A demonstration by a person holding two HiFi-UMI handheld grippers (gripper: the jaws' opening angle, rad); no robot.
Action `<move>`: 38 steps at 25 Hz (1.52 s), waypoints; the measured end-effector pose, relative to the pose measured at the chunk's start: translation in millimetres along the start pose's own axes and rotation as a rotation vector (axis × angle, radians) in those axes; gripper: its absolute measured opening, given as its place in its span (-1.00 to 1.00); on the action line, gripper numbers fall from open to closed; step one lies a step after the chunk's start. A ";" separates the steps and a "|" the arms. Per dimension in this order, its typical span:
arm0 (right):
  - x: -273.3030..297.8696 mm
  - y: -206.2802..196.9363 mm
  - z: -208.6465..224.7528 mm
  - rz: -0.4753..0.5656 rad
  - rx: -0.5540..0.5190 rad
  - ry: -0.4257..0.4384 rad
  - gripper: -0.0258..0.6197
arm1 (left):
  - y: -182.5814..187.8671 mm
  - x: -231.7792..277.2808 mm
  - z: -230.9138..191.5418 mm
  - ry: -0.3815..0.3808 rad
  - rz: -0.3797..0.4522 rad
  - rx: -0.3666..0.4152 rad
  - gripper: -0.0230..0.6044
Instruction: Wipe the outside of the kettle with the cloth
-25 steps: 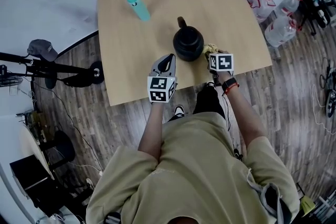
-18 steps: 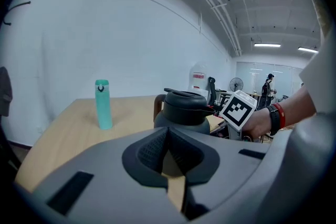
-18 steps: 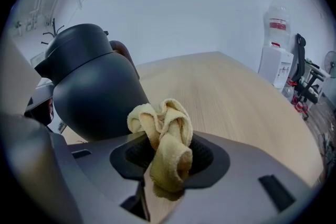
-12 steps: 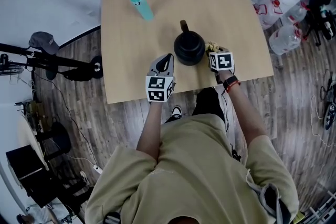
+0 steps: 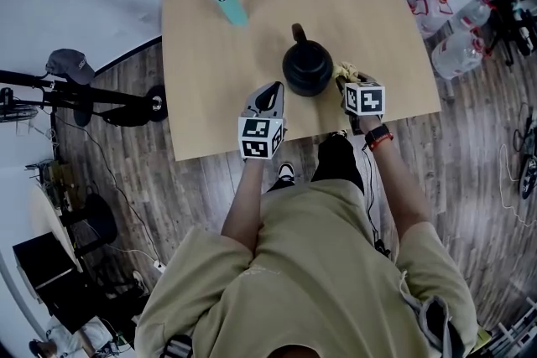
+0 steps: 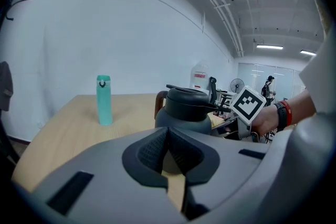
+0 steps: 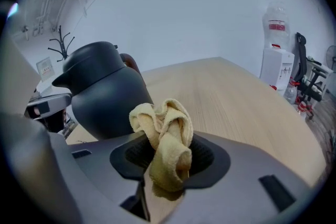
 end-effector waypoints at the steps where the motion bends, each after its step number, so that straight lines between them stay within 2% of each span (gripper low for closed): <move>1: -5.4 -2.4 -6.4 0.005 0.016 -0.004 -0.39 | 0.0 -4.8 -2.6 -0.006 0.002 0.003 -0.85; 8: -42.1 -39.9 -55.3 0.020 0.132 -0.024 -0.39 | 0.7 -42.9 -14.0 -0.048 0.009 0.018 -0.85; 14: -41.8 -77.8 -125.1 -0.023 0.200 0.048 -0.39 | -2.6 -72.9 -26.0 -0.074 0.017 0.015 -0.85; 19: -30.8 -92.8 -172.4 -0.032 0.265 0.097 -0.38 | -0.6 -89.1 -36.6 -0.065 0.024 0.014 -0.85; 24: 1.4 -84.1 -211.4 -0.032 0.302 0.119 -0.38 | 6.6 -98.1 -64.2 -0.022 0.033 0.013 -0.85; 30: 38.9 -73.9 -227.2 -0.030 0.336 0.105 -0.38 | 3.3 -103.9 -82.7 0.018 0.031 -0.001 -0.85; 38: 68.6 -69.2 -208.1 -0.024 0.439 0.011 -0.37 | -2.5 -104.7 -94.7 0.051 0.023 -0.018 -0.85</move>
Point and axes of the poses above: the fingertips, and each gripper's own axes: x forward along the fingers, z to its right, y out of its top, the point moved 4 cm from there along -x, backward along the fingers, and after that the axes turned 10 degrees about z, right-handed, at the moved point
